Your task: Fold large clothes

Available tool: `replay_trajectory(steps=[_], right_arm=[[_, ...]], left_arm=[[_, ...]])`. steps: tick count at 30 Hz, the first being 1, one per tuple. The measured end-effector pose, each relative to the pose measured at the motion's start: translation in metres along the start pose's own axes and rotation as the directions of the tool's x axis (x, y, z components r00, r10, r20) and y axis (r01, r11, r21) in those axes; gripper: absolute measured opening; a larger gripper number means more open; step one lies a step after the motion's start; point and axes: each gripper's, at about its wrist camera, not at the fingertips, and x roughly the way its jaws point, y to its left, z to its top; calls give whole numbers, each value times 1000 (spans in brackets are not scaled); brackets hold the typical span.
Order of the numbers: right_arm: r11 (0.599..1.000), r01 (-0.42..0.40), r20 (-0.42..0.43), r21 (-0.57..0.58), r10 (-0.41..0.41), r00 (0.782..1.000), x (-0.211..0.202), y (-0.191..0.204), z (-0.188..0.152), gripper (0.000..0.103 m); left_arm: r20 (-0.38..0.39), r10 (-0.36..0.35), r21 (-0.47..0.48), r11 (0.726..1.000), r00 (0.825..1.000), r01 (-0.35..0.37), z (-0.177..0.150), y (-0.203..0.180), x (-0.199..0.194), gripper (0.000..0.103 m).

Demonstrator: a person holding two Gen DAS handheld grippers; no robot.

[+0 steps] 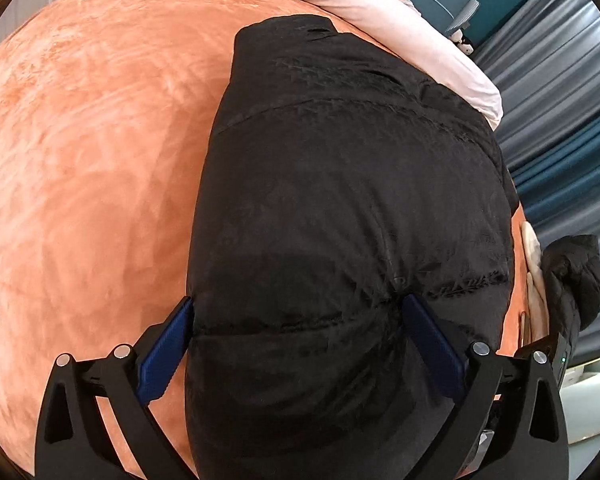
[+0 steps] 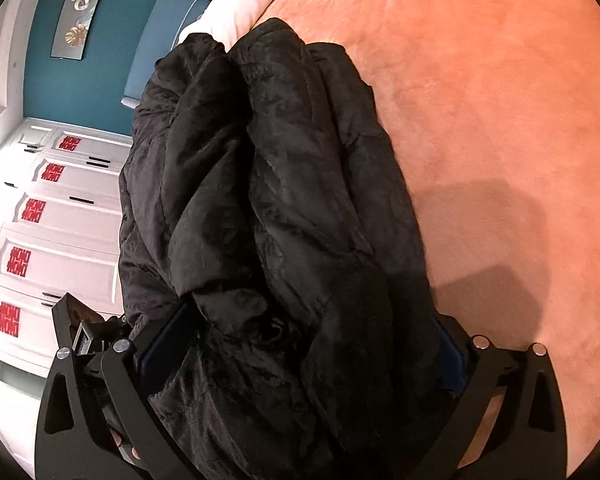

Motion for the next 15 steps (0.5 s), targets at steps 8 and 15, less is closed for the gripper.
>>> replay_trajectory(steps=[8, 15], right_arm=[[999, -25, -3, -33, 25, 1000, -8, 13, -9, 63], [993, 30, -2, -116, -30, 1000, -20, 53, -31, 42]], left_arm=[[-2, 46, 99, 994, 999, -46, 0, -20, -16, 80], [36, 116, 229, 966, 993, -121, -5, -40, -45, 61]])
